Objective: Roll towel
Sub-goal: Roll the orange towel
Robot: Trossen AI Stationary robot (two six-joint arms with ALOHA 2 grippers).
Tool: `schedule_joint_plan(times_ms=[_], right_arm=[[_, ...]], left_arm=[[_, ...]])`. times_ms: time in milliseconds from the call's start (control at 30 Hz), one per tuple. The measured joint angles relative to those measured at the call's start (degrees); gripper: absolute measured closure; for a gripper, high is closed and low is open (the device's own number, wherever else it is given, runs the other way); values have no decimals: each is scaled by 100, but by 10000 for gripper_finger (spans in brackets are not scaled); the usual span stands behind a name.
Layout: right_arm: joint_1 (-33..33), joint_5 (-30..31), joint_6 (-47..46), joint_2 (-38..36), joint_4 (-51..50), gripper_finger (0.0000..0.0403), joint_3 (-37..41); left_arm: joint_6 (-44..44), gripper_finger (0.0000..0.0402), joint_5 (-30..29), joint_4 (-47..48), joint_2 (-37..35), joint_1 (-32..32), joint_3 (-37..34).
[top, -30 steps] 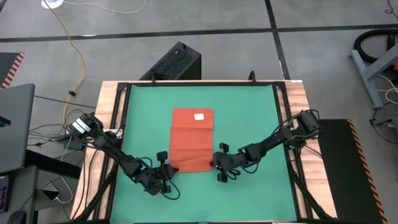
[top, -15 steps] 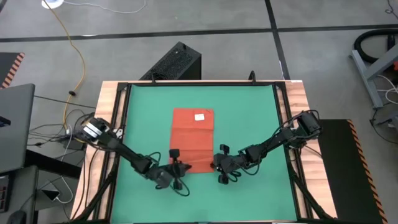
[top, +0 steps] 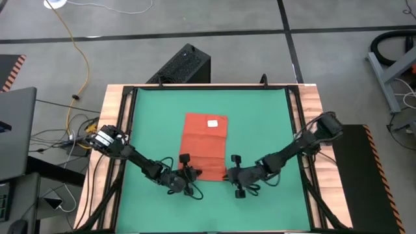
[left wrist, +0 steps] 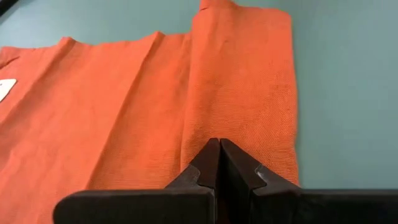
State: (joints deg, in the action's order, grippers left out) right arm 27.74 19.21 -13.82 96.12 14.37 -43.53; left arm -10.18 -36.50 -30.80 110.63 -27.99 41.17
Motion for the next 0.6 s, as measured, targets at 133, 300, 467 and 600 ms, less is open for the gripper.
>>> schedule_joint_plan(times_ms=[133, 300, 467, 600], right_arm=[[270, 177, 510, -449, 140, 348, -10], [464, 650, 789, -376, 201, 306, -13], [406, 906, 810, 229, 477, 204, -9], [312, 939, 1217, 771, 1128, 139, -85]], left_arm=[[-72, 401, 161, 47, -2, 10, -2], [-206, 401, 294, 73, -2, 9, -2], [-285, 401, 320, 190, -2, 9, -2], [-315, 401, 478, 193, -2, 18, -4]])
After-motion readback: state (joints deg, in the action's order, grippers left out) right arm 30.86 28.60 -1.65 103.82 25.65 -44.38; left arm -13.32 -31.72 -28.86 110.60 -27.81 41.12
